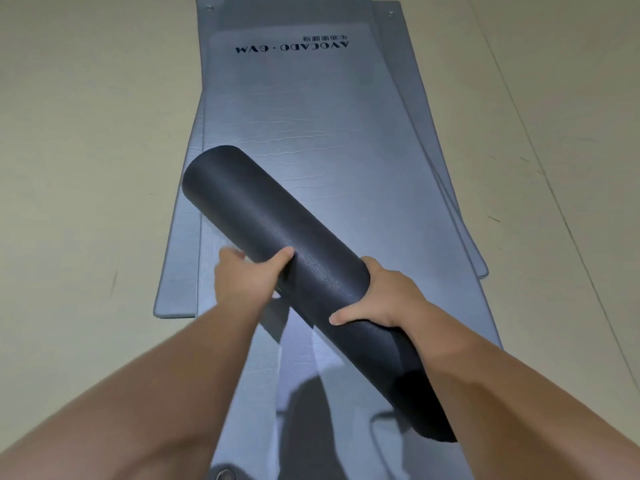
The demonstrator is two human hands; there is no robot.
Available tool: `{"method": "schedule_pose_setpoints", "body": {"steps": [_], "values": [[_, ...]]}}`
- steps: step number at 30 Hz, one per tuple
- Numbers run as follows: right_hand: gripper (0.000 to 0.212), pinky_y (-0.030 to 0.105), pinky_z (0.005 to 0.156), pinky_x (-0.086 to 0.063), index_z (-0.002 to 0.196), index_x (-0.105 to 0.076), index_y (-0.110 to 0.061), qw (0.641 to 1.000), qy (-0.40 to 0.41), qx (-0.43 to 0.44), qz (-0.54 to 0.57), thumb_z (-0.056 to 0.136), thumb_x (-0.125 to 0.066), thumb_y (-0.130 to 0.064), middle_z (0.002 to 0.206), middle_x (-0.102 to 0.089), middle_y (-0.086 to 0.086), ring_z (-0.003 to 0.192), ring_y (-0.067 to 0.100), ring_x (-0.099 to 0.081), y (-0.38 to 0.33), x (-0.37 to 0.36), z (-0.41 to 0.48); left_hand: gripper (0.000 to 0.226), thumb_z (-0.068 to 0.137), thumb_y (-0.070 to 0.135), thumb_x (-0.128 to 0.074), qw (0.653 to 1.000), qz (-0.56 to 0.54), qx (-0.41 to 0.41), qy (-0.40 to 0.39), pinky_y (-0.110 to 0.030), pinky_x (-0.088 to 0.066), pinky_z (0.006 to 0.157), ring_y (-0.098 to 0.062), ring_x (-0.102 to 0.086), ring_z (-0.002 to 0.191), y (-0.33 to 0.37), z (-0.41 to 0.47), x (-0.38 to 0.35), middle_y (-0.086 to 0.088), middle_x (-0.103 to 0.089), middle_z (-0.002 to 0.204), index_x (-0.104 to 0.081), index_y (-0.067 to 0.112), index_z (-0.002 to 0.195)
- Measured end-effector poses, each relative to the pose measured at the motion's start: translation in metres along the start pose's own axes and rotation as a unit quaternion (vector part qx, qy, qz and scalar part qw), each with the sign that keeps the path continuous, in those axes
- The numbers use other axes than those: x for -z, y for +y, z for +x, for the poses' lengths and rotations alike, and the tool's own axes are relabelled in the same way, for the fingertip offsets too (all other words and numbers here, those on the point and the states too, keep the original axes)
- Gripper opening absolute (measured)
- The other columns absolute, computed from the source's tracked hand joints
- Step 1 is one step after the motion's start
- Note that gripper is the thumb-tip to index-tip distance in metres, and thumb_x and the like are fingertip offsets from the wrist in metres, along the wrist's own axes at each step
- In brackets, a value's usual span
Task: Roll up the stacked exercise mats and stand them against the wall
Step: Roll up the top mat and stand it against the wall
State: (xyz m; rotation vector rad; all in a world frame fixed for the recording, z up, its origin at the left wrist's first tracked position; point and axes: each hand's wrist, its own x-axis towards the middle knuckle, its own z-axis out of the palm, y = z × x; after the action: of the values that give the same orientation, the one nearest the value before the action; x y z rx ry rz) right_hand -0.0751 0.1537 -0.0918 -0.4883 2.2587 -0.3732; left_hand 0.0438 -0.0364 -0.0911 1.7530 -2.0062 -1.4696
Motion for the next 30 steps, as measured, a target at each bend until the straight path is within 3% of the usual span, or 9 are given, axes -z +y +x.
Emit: {"method": "schedule_pose_setpoints", "body": {"steps": [2,5,7,9,12,17,21,25,30], "values": [[0.108,0.035,0.084,-0.055,0.137,-0.041,-0.041,1.0,0.004,-0.006,0.025,0.045,-0.088,-0.072,0.111,-0.065,-0.013,0.096,0.016,-0.064,-0.003,-0.01,-0.003,0.114,0.053,0.068,-0.087,0.968,-0.168,0.151,-0.107,-0.041,-0.055,0.081,-0.03,-0.066,0.098,-0.021,-0.018,-0.015,-0.01,-0.061,0.121,-0.045,0.011,0.142],[0.105,0.034,0.084,-0.056,0.133,-0.042,-0.04,0.996,0.014,-0.026,0.083,0.045,-0.085,-0.076,0.11,-0.065,-0.014,0.097,0.016,-0.065,-0.008,-0.032,-0.009,0.061,0.083,0.055,-0.077,0.918,-0.245,0.196,-0.243,-0.03,-0.056,0.059,-0.023,-0.077,0.079,-0.036,-0.029,-0.029,-0.004,-0.078,0.1,-0.066,0.012,0.124],[0.1,0.036,0.089,-0.057,0.129,-0.04,-0.039,0.992,0.018,-0.036,0.121,0.047,-0.083,-0.078,0.111,-0.065,-0.015,0.099,0.015,-0.066,-0.008,-0.043,-0.011,0.047,0.09,0.048,-0.072,0.905,-0.27,0.175,-0.279,-0.029,-0.06,0.062,-0.019,-0.078,0.087,-0.037,-0.022,-0.03,-0.003,-0.079,0.105,-0.069,0.014,0.123],[0.099,0.037,0.092,-0.057,0.127,-0.038,-0.04,0.986,0.013,-0.037,0.165,0.048,-0.084,-0.078,0.115,-0.064,-0.017,0.103,0.014,-0.066,-0.006,-0.047,-0.009,0.053,0.087,0.049,-0.075,0.91,-0.261,0.155,-0.283,-0.033,-0.059,0.074,-0.019,-0.077,0.095,-0.036,-0.011,-0.029,-0.001,-0.078,0.11,-0.068,0.015,0.126],[0.115,0.036,0.098,-0.057,0.143,-0.035,-0.046,0.958,0.009,0.003,0.286,0.047,-0.092,-0.072,0.127,-0.065,-0.021,0.111,0.008,-0.068,-0.002,-0.053,-0.001,0.047,0.089,0.045,-0.075,0.909,-0.232,0.147,-0.313,-0.036,-0.058,0.082,-0.021,-0.076,0.098,-0.027,-0.003,-0.031,-0.004,-0.078,0.111,-0.07,0.015,0.125],[0.077,0.032,0.091,-0.06,0.127,-0.052,-0.052,0.902,0.004,0.023,0.431,0.064,-0.097,-0.045,0.121,-0.072,-0.019,0.103,0.004,-0.073,0.007,-0.047,0.013,0.038,0.083,0.035,-0.082,0.916,-0.226,0.135,-0.303,-0.027,-0.058,0.052,-0.016,-0.078,0.075,-0.012,-0.005,-0.046,0.0,-0.08,0.092,-0.068,0.018,0.114],[0.078,0.04,0.094,-0.061,0.129,-0.054,-0.047,0.883,-0.035,0.023,0.468,0.067,-0.098,-0.031,0.12,-0.075,-0.013,0.106,0.012,-0.075,0.015,-0.041,0.025,0.06,0.071,0.034,-0.092,0.92,-0.255,0.136,-0.267,-0.042,-0.063,0.076,-0.025,-0.078,0.086,-0.016,-0.003,-0.058,-0.004,-0.079,0.102,-0.059,0.017,0.118],[0.078,0.043,0.097,-0.06,0.135,-0.054,-0.043,0.879,-0.027,0.043,0.474,0.071,-0.095,-0.028,0.122,-0.074,-0.013,0.109,0.013,-0.074,0.011,-0.032,0.019,0.06,0.075,0.028,-0.09,0.915,-0.262,0.113,-0.284,-0.045,-0.062,0.081,-0.03,-0.077,0.095,-0.009,-0.002,-0.054,-0.009,-0.078,0.108,-0.062,0.011,0.125],[0.078,0.041,0.099,-0.059,0.14,-0.052,-0.037,0.868,0.014,0.078,0.491,0.076,-0.093,-0.016,0.123,-0.074,-0.012,0.112,0.012,-0.073,-0.019,0.033,-0.012,0.08,0.064,0.028,-0.093,0.909,-0.272,0.049,-0.312,-0.048,-0.06,0.09,-0.033,-0.073,0.106,0.056,-0.015,-0.023,-0.014,-0.073,0.121,-0.059,0.007,0.133]]}}
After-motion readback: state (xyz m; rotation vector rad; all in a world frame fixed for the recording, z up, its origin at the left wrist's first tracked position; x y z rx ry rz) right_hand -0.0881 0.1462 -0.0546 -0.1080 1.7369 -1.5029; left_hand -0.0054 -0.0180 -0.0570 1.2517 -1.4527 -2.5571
